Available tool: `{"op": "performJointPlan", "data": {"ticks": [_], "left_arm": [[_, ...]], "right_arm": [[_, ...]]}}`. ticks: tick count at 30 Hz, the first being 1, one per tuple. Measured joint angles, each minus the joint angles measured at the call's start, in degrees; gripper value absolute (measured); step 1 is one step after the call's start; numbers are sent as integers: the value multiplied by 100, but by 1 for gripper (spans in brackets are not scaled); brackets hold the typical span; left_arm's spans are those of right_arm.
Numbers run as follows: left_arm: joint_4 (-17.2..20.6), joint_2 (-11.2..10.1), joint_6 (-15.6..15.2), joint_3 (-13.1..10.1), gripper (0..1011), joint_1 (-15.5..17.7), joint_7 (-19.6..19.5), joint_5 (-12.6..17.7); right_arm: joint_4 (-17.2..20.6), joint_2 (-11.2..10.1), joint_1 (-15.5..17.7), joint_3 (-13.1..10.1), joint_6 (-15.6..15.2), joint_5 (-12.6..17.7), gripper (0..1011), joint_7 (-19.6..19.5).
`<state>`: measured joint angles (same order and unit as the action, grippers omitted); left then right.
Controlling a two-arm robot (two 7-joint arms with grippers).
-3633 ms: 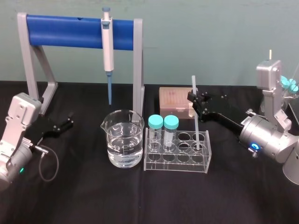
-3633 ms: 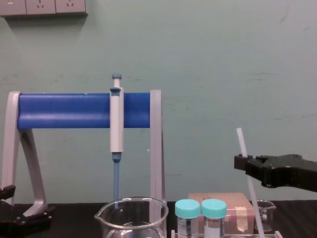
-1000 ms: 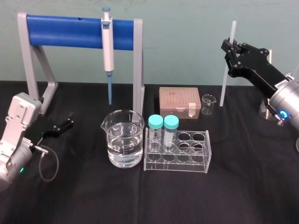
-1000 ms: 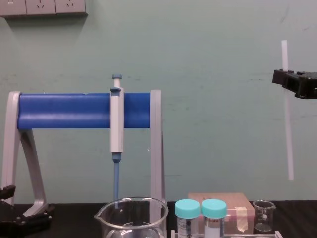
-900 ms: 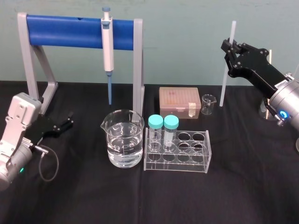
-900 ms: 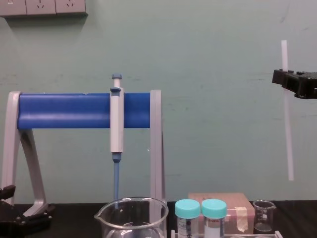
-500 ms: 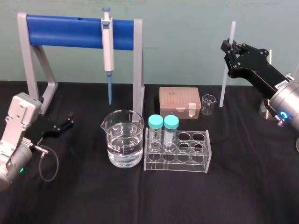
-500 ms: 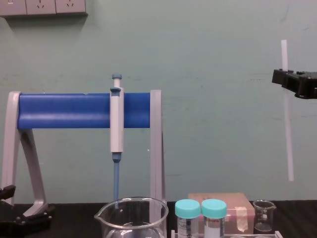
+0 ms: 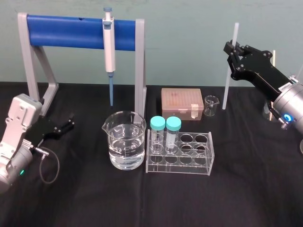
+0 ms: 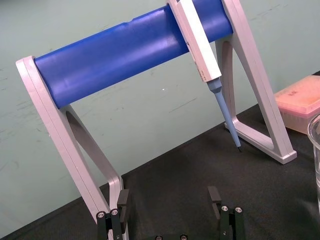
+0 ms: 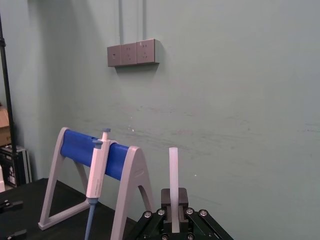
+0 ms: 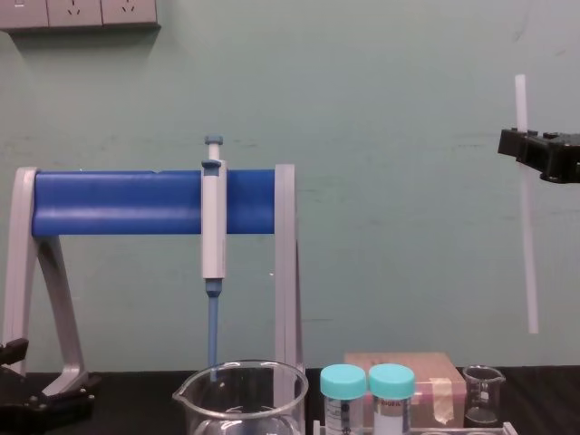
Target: Pick up the stirring rod with one hand, then place it down.
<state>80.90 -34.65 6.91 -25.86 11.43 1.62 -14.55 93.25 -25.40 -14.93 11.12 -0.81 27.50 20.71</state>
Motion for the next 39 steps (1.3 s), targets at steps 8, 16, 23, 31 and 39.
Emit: {"op": "performJointPlan", "data": {"ticks": [8, 16, 23, 31, 39], "left_arm": [[0, 0, 0, 0, 1000, 0, 0, 0], [0, 0, 0, 0, 1000, 0, 0, 0], [0, 0, 0, 0, 1001, 0, 0, 0], [0, 0, 0, 0, 1000, 0, 0, 0], [0, 0, 0, 0, 1001, 0, 0, 0]], "right_arm": [[-6, 0, -7, -2, 5, 4, 72, -1], [-35, 5, -31, 5, 11, 4, 72, 3], [-48, 8, -40, 9, 14, 6, 73, 11], [-54, 7, -45, 16, 18, 12, 73, 17], [-56, 12, -49, 23, 21, 11, 72, 19]]}}
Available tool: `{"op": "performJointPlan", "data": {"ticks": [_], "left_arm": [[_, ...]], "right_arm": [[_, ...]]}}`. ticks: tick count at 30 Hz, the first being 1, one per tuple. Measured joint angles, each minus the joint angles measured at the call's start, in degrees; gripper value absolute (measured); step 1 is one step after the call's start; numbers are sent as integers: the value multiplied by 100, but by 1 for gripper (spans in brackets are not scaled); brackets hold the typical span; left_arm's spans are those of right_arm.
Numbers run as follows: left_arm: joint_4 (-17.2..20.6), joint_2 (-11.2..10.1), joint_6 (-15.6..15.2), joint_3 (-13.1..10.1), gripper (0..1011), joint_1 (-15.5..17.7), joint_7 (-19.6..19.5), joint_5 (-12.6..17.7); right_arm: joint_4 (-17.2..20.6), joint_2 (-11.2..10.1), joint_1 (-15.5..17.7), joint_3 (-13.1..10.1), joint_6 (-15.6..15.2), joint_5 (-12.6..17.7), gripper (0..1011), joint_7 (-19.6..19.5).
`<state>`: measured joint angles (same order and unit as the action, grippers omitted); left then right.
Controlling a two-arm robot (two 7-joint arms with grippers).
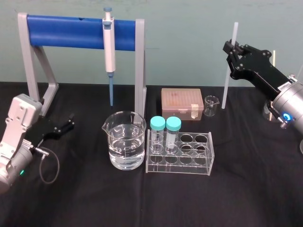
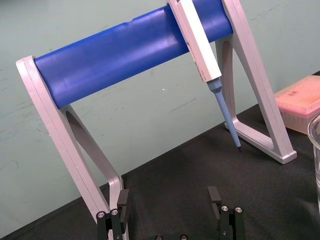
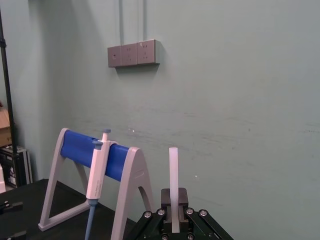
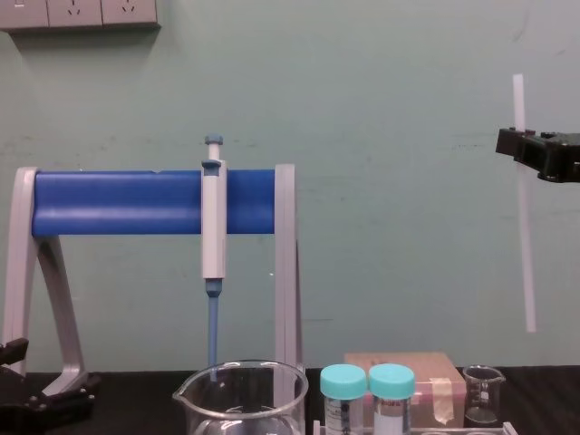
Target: Pick up the stirring rod with one hand, then place it down.
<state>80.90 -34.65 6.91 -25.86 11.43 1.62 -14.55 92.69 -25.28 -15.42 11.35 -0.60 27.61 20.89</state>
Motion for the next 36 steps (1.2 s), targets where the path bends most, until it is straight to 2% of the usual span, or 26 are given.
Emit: {"op": "performJointPlan", "data": {"ticks": [27, 31, 36], "left_arm": [[0, 0, 0, 0, 1000, 0, 0, 0], [0, 0, 0, 0, 1000, 0, 0, 0], [0, 0, 0, 1, 1000, 0, 0, 0]], "right_arm": [[8, -16, 5, 65, -41, 39, 72, 52], [7, -11, 6, 103, -39, 57, 73, 93], [-47, 13, -2, 261, 34, 118, 73, 296]]}}
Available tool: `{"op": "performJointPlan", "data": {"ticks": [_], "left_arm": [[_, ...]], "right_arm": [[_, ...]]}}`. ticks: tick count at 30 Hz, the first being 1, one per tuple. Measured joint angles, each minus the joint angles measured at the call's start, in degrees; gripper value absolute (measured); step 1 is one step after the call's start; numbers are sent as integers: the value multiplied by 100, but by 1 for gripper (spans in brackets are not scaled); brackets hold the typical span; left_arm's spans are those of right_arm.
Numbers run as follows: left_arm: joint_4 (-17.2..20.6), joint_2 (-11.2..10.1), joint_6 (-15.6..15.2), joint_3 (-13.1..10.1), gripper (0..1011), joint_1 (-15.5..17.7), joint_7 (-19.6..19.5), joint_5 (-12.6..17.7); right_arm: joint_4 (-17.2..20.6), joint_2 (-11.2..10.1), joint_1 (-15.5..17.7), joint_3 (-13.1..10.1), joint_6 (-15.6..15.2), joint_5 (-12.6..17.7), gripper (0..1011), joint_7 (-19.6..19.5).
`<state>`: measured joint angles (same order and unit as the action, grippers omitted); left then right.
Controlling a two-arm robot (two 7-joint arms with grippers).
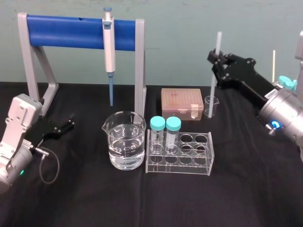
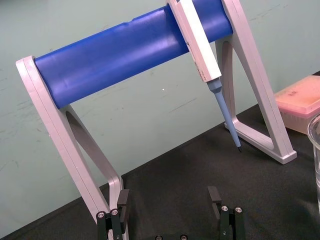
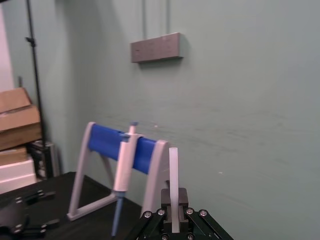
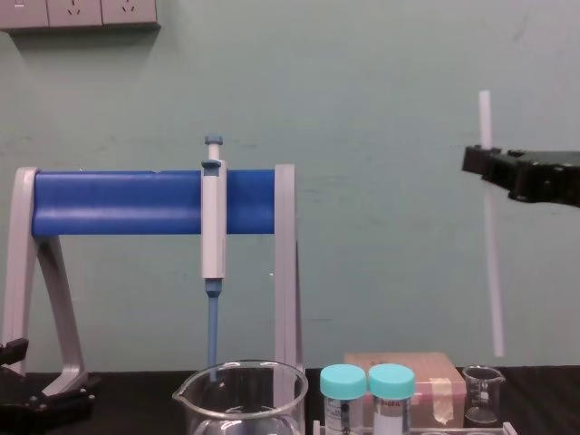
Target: Pick up the stirring rod with one hand, then place it down.
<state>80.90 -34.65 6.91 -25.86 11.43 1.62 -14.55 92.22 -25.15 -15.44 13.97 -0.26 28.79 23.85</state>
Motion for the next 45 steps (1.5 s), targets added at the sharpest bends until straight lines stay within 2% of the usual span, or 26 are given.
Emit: {"op": "performJointPlan", "data": {"ticks": [5, 15, 31, 45], "left_arm": [[0, 0, 0, -1, 1000, 0, 0, 0], [0, 0, 0, 0, 1001, 0, 0, 0], [0, 0, 0, 0, 1000, 0, 0, 0], [0, 0, 0, 0, 1000, 0, 0, 0]], "right_arm": [[-179, 37, -54, 193, 150, 34, 72, 202], [-506, 52, -75, 386, 328, -32, 73, 307], [-927, 122, -117, 506, 363, -168, 72, 306], [-1077, 155, -105, 533, 240, -228, 72, 262]]}}
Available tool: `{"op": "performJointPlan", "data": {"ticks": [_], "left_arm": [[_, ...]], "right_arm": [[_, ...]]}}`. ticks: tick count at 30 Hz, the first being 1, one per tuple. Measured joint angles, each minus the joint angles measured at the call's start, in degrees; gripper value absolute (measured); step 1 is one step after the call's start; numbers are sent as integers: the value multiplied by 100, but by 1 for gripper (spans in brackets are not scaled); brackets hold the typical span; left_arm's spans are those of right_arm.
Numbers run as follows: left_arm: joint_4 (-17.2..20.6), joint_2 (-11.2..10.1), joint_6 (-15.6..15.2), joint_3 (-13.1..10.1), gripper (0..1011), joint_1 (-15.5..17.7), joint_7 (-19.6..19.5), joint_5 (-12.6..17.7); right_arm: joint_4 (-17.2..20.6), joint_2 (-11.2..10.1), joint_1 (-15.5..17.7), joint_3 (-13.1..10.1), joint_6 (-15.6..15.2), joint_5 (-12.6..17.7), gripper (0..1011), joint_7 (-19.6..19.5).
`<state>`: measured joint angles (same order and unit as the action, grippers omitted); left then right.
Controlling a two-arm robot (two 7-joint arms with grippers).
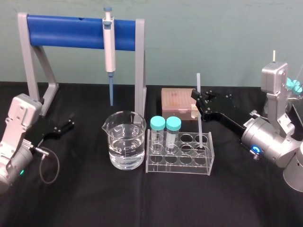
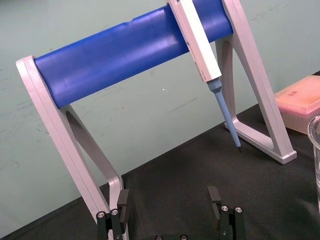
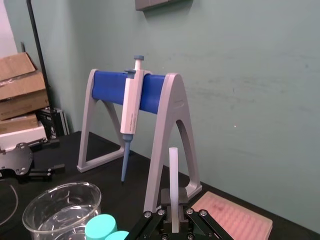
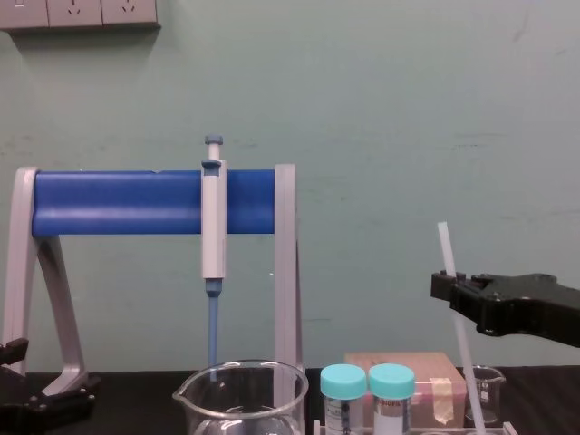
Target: Pick up the stirring rod with one hand, then place it down.
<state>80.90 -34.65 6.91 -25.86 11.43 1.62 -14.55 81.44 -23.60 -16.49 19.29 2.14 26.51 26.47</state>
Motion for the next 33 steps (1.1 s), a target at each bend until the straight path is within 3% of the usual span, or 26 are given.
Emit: {"op": "performJointPlan", "data": {"ticks": [33], "left_arm": [[0, 0, 0, 0, 1000, 0, 0, 0]], "right_arm": [[-104, 36, 117, -2, -154, -71, 73, -91]]}}
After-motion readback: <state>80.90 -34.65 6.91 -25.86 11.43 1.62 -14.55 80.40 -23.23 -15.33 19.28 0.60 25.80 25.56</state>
